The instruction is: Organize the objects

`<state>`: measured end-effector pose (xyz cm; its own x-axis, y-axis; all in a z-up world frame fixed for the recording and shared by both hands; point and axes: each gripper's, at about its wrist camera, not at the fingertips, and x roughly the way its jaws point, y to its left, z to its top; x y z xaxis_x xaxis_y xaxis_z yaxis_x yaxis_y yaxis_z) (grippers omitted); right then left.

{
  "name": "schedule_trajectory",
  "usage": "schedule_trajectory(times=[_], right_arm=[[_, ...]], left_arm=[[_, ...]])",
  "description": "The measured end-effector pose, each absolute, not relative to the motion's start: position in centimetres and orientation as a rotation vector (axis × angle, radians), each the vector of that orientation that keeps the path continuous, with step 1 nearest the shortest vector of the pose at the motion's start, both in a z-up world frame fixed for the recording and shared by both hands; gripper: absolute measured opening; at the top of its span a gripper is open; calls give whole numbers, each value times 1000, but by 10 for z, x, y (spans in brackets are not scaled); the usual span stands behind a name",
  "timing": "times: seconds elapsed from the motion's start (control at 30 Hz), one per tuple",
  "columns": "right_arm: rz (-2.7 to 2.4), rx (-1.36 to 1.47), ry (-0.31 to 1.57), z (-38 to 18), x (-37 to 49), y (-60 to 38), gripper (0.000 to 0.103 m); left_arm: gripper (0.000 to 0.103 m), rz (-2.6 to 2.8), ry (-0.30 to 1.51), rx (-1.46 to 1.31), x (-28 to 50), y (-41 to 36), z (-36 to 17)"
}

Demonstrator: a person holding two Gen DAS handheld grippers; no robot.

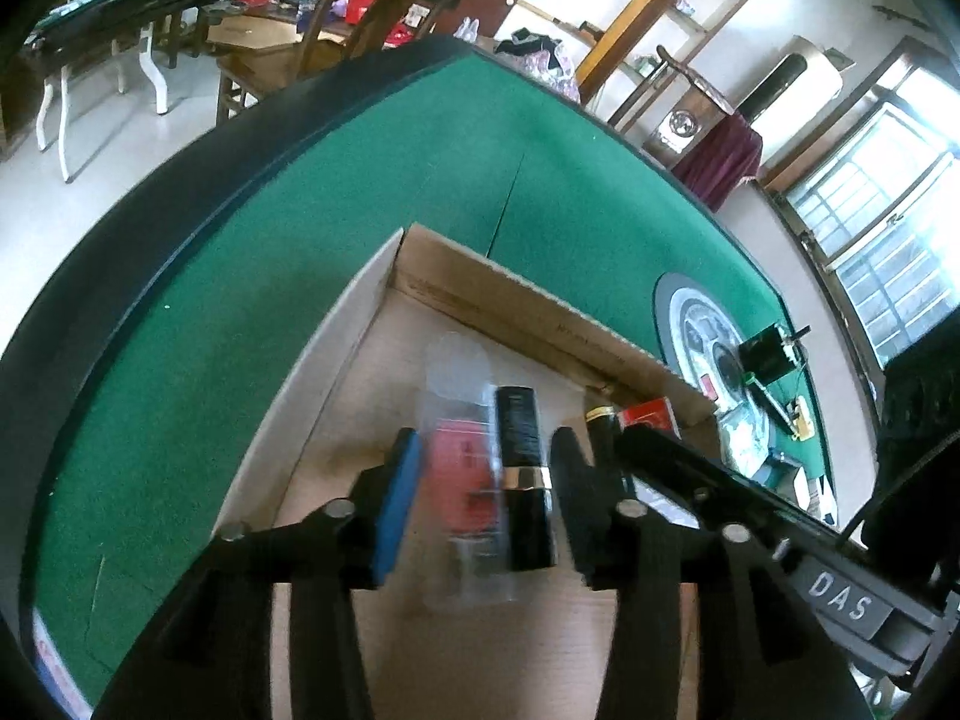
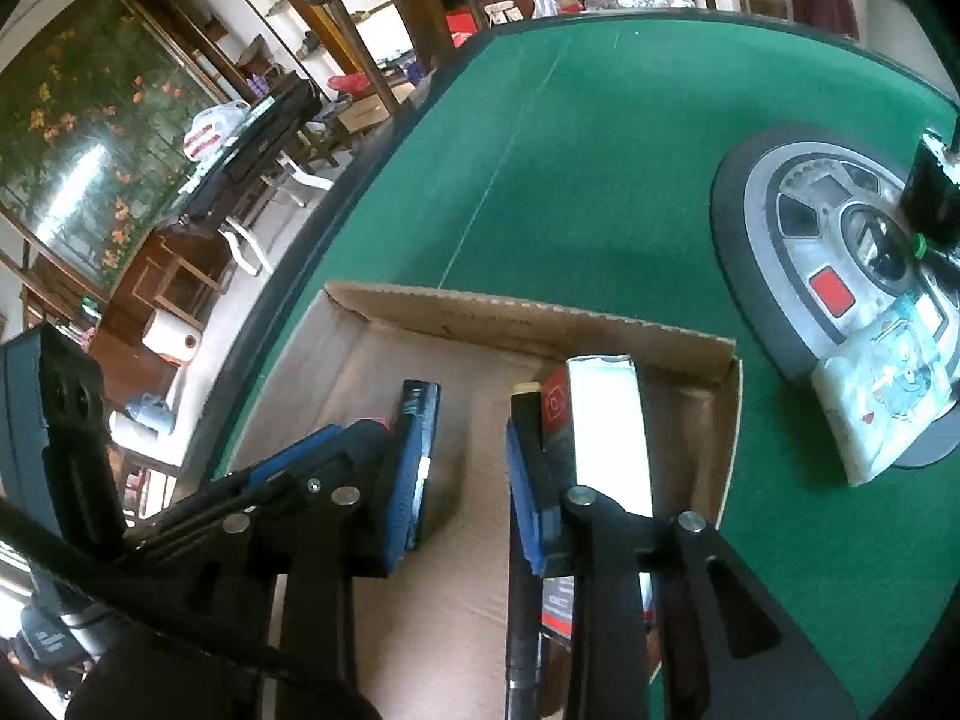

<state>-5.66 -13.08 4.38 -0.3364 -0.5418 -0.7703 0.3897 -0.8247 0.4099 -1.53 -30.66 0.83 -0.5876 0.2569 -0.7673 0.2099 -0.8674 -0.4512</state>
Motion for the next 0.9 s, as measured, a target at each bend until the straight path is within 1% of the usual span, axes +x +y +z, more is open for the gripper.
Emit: schedule_trajectory(times=[0.17,0.23,0.33,0.4,0.5,0.53,0.57,0.67,0.77,0.83,0.9], right_arm=[[-2238,1215,-198,81,-33,-99,27],[-2271,1157,-199,100,-19,-76,27],[-2343,1026,-194,131,8,-34,35],[-2418,924,-156,149,29,-3,44],[-2513,822,-142,170,59,45,45],[-2527,800,-150,174,66,59,45],[-2545,772,-163,180,76,77,45],[-2588,705,-197,191,100,122,52],[-2623,654,-215,197,119,155,55],[-2628,647,-226,197,128,168,57],[-2629,655,-227,194,135,176,57]], left_arm=[[43,2704,-792,-1329,8,-296,39],[43,2758,-757,-1210,26,-283,66],[43,2839,-683,-928,56,-256,107],[43,2863,-660,-771,72,-232,125],[43,2777,-690,-748,77,-200,135],[43,2734,-673,-760,77,-180,141],[43,2717,-651,-752,78,-165,146],[43,2678,-568,-688,81,-118,166],[43,2669,-455,-607,85,-73,184],[43,2653,-390,-612,85,-50,189],[43,2616,-371,-650,84,-36,188]])
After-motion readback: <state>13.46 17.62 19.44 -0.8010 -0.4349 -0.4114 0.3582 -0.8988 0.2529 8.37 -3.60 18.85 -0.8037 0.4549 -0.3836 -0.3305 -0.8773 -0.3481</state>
